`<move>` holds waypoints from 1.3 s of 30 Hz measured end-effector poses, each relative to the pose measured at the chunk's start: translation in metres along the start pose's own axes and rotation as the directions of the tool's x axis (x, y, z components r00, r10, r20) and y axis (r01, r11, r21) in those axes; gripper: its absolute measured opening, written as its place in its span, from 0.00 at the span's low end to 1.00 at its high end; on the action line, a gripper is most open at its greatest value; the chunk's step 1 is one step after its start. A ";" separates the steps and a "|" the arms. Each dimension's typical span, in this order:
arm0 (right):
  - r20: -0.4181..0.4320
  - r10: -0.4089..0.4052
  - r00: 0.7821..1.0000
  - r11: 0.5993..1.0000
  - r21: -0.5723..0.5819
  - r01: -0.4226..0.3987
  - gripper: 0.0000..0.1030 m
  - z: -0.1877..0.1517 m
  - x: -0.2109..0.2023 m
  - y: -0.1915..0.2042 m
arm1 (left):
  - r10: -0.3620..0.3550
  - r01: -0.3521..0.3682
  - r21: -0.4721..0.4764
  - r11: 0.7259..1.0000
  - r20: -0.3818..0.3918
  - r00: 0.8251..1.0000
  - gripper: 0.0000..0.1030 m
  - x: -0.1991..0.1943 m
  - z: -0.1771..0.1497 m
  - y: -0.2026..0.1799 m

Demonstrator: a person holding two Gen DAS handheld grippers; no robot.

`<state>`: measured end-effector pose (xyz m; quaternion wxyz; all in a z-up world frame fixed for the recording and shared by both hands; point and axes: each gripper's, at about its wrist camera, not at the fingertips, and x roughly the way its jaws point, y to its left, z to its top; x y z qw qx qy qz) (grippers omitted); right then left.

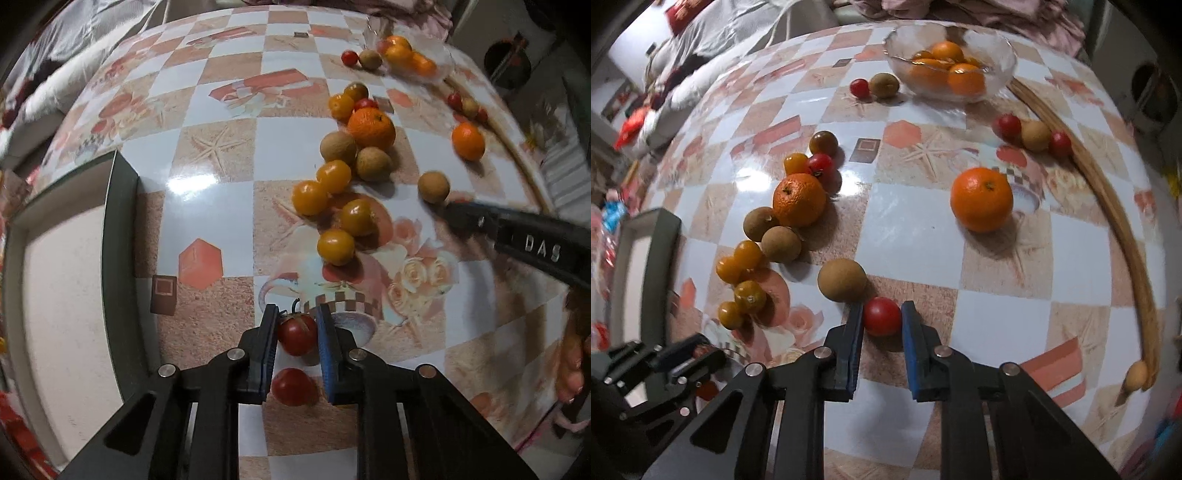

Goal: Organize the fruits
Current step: 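Grasp a red cherry tomato with the left tool while the right tool grasps another, then carry both red tomatoes to the white tray and open both tools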

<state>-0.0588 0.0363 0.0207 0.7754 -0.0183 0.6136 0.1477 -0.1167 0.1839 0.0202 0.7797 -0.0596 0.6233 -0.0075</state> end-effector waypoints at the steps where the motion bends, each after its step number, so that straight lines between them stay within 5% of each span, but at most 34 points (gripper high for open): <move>1: -0.002 0.010 1.000 1.000 0.011 -0.010 0.22 -0.001 -0.001 -0.001 | -0.002 0.002 0.001 1.000 0.006 1.000 0.21 -0.002 0.000 0.002; 17: -0.006 0.103 0.995 0.995 0.003 -0.103 0.21 -0.016 -0.035 0.034 | -0.008 0.010 -0.034 0.999 0.061 0.998 0.21 -0.051 0.003 0.040; 39: -0.061 0.179 0.982 0.939 -0.287 -0.189 0.22 0.021 -0.016 0.223 | 0.165 -0.139 -0.276 0.951 0.070 0.984 0.21 -0.069 -0.025 0.197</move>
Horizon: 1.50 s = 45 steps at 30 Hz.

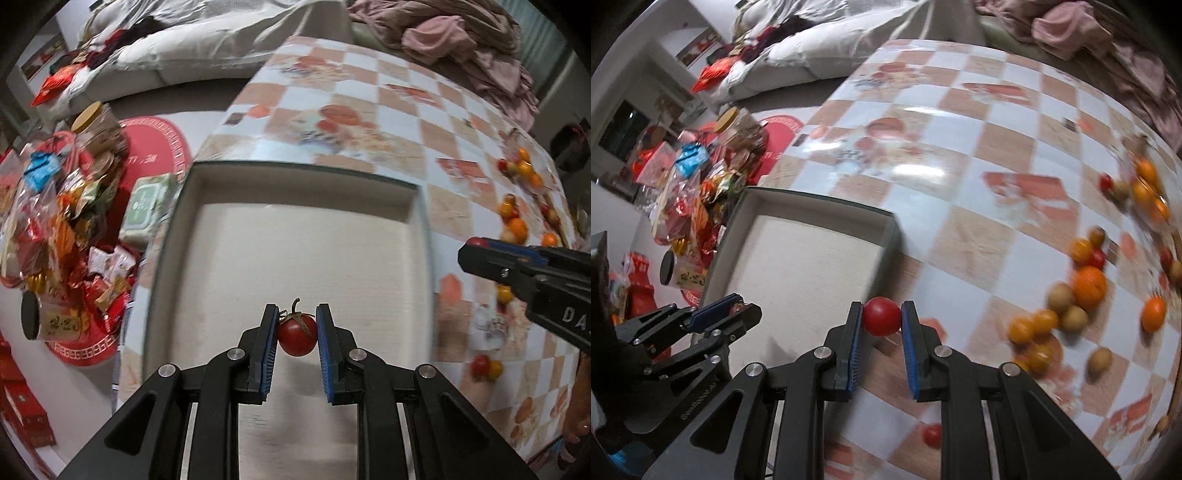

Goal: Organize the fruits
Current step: 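Carry both red tomatoes to the white tray and open both tools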

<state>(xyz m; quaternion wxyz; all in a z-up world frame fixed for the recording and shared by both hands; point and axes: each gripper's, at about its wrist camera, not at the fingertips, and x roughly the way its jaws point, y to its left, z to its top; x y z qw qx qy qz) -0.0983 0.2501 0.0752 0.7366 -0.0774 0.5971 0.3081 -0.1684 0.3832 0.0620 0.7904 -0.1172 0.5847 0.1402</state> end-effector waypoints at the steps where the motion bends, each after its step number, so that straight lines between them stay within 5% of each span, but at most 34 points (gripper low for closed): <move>1: -0.003 0.002 1.000 1.000 -0.006 -0.002 0.21 0.003 0.003 0.005 | 0.005 -0.005 -0.006 1.000 -0.002 1.000 0.21 0.003 0.000 0.006; 19: -0.106 -0.056 0.993 0.996 -0.078 0.048 0.22 0.038 0.080 0.044 | 0.017 -0.017 0.040 0.999 -0.013 1.000 0.25 0.042 0.001 0.022; 20: -0.110 -0.064 0.992 0.995 -0.082 0.055 0.22 0.038 0.083 0.045 | 0.015 -0.015 0.043 0.999 -0.015 1.000 0.35 0.042 0.001 0.023; 21: -0.116 -0.069 0.991 0.994 -0.088 0.059 0.22 0.039 0.086 0.046 | 0.013 -0.012 0.047 0.999 -0.019 1.000 0.62 0.042 0.001 0.023; 22: -0.122 -0.072 0.990 0.994 -0.092 0.061 0.22 0.038 0.088 0.047 | 0.025 -0.025 0.046 0.999 -0.002 1.000 0.72 0.040 0.001 0.023; 24: -0.120 -0.084 0.989 0.992 -0.102 0.072 0.23 0.038 0.090 0.050 | 0.036 -0.038 0.055 0.998 0.037 0.999 0.75 0.034 -0.001 0.024; 27: -0.125 -0.076 0.989 0.992 -0.110 0.063 0.32 0.040 0.092 0.053 | 0.038 -0.040 0.069 0.997 0.020 0.999 0.75 0.035 -0.002 0.024; 32: -0.095 -0.044 0.995 0.996 -0.075 0.037 0.77 0.045 0.084 0.054 | 0.030 -0.030 0.046 0.998 0.009 1.000 0.75 0.032 -0.004 0.027; 39: -0.004 -0.005 1.000 1.000 -0.004 0.005 0.78 0.046 0.044 0.044 | 0.034 -0.034 0.084 0.996 0.007 0.999 0.75 0.019 -0.006 0.015; 45: 0.055 -0.049 0.997 0.993 0.106 0.043 0.78 0.021 0.000 -0.003 | 0.007 -0.011 0.142 0.990 0.022 1.000 0.75 0.004 -0.005 -0.017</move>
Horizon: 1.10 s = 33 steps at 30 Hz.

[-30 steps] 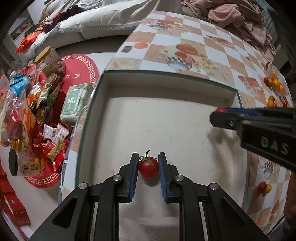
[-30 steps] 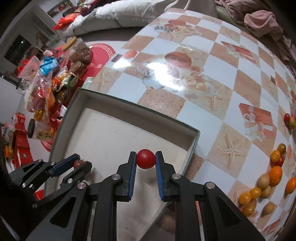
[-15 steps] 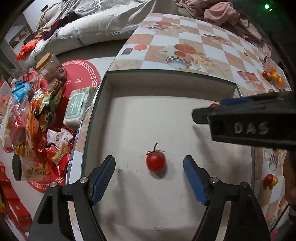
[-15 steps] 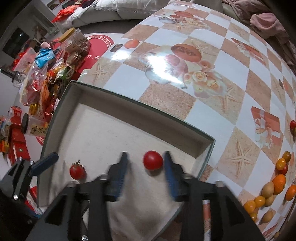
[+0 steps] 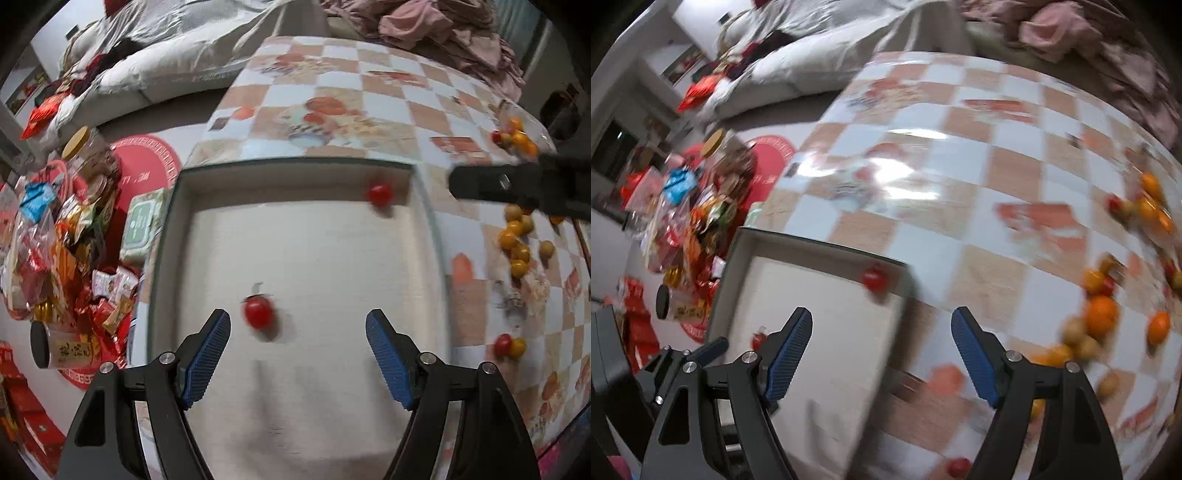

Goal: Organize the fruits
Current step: 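Grasp a red tomato with the left tool while the right tool grasps a brown kiwi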

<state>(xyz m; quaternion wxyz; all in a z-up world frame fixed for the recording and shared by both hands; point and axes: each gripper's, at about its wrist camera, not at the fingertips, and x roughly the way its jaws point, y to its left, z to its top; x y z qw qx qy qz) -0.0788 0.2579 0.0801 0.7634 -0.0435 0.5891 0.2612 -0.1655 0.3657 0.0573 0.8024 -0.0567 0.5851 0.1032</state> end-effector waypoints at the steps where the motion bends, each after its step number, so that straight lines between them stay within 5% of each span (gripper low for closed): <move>1: 0.003 -0.008 1.000 1.000 0.018 0.008 0.78 -0.004 -0.004 -0.009 | -0.006 0.006 0.013 1.000 0.004 1.000 0.75 -0.002 0.000 -0.006; 18: -0.076 -0.148 0.986 0.942 0.293 0.164 0.78 -0.109 -0.049 -0.160 | -0.121 0.122 0.273 0.954 -0.021 0.992 0.75 -0.015 -0.019 -0.136; 33: -0.124 -0.142 0.982 0.955 0.243 0.169 0.78 -0.128 -0.026 -0.169 | -0.063 0.073 0.312 0.947 -0.041 0.997 0.75 0.020 -0.047 -0.165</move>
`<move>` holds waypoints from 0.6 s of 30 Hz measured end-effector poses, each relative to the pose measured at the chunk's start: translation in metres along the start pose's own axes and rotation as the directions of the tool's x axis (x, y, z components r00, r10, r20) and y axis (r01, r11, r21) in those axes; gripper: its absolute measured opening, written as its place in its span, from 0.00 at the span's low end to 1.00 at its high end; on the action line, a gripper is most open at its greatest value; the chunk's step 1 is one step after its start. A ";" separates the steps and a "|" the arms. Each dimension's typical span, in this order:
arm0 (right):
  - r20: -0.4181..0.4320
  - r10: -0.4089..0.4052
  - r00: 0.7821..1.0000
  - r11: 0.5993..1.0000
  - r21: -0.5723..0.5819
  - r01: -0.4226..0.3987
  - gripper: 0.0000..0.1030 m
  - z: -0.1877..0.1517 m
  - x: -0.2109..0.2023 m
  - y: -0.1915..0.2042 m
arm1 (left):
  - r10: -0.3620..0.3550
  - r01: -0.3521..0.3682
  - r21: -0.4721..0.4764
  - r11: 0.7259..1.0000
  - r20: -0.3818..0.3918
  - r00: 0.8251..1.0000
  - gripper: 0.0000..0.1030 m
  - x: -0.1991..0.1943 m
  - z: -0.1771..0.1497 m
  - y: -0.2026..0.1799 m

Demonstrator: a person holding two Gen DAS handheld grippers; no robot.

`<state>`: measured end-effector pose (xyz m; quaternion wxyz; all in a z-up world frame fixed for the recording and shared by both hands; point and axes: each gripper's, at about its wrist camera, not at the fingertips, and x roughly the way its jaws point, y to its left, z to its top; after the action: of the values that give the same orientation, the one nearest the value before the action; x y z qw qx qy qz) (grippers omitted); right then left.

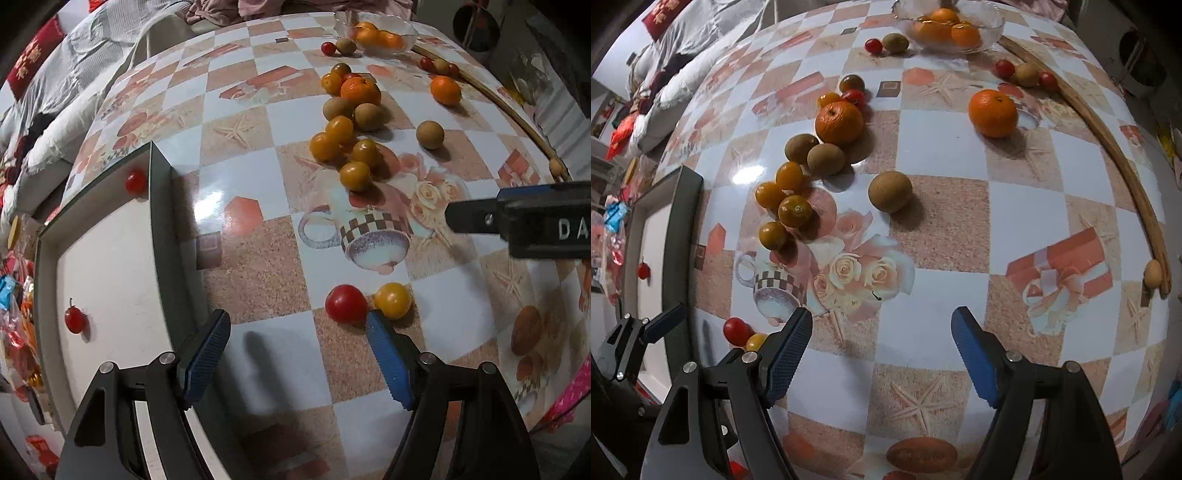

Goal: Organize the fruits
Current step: 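Grasp a red tomato with the left tool while the right tool grasps a brown kiwi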

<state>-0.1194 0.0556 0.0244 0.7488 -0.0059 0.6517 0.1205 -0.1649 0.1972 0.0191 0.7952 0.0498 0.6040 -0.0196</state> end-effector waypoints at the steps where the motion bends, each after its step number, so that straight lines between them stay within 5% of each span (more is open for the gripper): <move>1: 0.002 0.000 1.000 1.000 -0.004 0.000 0.78 0.001 0.001 0.000 | -0.004 0.004 -0.006 1.000 -0.001 1.000 0.75 0.002 0.001 0.000; 12: 0.074 -0.057 0.996 0.996 -0.068 0.062 0.64 0.034 0.011 -0.001 | -0.029 0.028 -0.083 0.996 -0.008 1.000 0.74 0.015 0.013 -0.001; 18: 0.109 -0.076 0.991 0.991 -0.100 0.087 0.58 0.057 0.014 0.002 | -0.042 0.040 -0.101 0.994 -0.018 0.999 0.61 0.013 0.016 -0.005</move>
<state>-0.0629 0.0698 0.0192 0.7851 -0.0653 0.6034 0.1236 -0.1460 0.1910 0.0103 0.7901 -0.0025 0.6130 -0.0051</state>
